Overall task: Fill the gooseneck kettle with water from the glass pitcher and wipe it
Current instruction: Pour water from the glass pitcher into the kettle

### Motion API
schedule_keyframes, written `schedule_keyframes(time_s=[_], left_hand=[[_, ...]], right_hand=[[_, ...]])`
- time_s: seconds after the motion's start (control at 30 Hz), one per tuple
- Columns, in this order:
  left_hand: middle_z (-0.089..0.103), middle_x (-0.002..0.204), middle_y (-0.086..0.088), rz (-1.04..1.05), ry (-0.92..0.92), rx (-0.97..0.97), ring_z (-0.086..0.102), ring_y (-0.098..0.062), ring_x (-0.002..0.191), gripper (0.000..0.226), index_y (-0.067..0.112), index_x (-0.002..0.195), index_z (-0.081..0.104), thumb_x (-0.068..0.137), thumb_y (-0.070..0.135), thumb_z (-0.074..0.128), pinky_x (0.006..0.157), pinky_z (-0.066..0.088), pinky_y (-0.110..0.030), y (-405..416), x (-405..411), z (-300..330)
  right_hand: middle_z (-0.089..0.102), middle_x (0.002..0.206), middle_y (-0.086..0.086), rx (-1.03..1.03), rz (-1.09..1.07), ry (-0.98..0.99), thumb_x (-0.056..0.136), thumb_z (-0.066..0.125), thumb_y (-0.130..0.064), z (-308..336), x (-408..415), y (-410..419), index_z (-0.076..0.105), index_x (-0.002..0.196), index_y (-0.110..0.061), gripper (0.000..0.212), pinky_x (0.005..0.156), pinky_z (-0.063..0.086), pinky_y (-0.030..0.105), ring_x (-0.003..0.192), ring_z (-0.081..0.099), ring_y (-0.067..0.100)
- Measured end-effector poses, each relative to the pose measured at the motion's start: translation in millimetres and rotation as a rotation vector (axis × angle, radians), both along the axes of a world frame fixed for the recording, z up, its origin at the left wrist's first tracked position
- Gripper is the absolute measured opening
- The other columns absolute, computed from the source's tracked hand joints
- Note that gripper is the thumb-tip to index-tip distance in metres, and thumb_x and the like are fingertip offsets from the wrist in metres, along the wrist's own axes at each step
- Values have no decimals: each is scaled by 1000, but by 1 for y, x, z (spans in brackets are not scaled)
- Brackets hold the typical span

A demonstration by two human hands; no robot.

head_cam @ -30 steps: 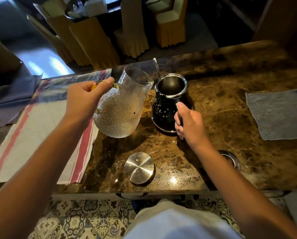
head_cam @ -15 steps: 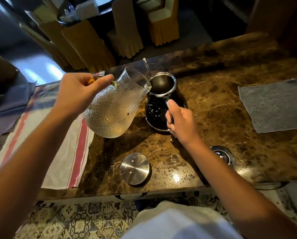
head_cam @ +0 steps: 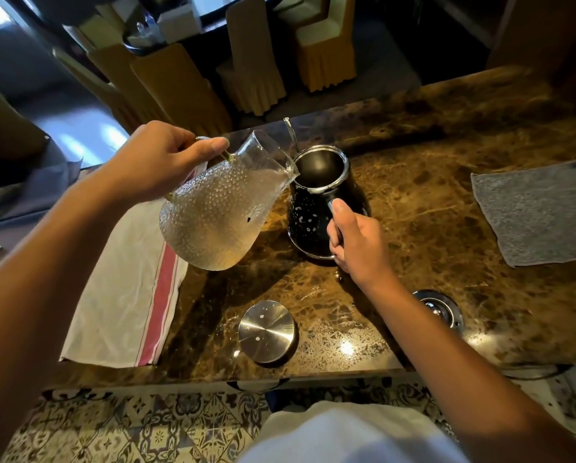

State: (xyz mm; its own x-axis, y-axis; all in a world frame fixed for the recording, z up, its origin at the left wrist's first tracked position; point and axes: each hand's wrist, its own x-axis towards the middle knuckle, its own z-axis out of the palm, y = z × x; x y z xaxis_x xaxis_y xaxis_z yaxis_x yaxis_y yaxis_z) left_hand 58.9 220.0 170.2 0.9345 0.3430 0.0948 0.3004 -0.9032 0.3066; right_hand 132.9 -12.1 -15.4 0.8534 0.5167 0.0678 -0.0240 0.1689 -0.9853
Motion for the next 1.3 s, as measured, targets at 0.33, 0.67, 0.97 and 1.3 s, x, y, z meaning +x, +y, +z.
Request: schedule_keyframes(time_s=[0.33,0.67,0.97,1.3], left_hand=[[52,60,-2,2,124,-11,48,-16,53,58,10,75,64,91,63,47,54,35,-26,-5,6,13],[65,75,-6,-133,167,159,57,-14,62,75,1,98,71,89,67,38,54,36,-27,-2,11,19],[69,80,-12,-134,234,158,62,-22,66,83,1,101,72,83,75,37,55,42,-29,-4,17,27],[63,75,-13,-105,302,226,59,-23,65,76,-2,95,67,86,68,39,55,41,-30,-15,25,34]], right_hand=[[34,43,-5,9,18,9,91,46,-65,0,0,0,37,66,14,83,39,25,20,37,28,9],[38,41,-4,-46,52,3,93,44,-66,1,3,-2,40,66,14,84,40,29,21,37,34,10],[38,40,-4,-66,58,10,92,43,-68,-1,5,-2,41,63,10,83,42,29,22,36,34,11],[37,40,-5,-60,42,-3,92,42,-69,-1,3,-3,40,65,12,85,40,29,21,36,34,10]])
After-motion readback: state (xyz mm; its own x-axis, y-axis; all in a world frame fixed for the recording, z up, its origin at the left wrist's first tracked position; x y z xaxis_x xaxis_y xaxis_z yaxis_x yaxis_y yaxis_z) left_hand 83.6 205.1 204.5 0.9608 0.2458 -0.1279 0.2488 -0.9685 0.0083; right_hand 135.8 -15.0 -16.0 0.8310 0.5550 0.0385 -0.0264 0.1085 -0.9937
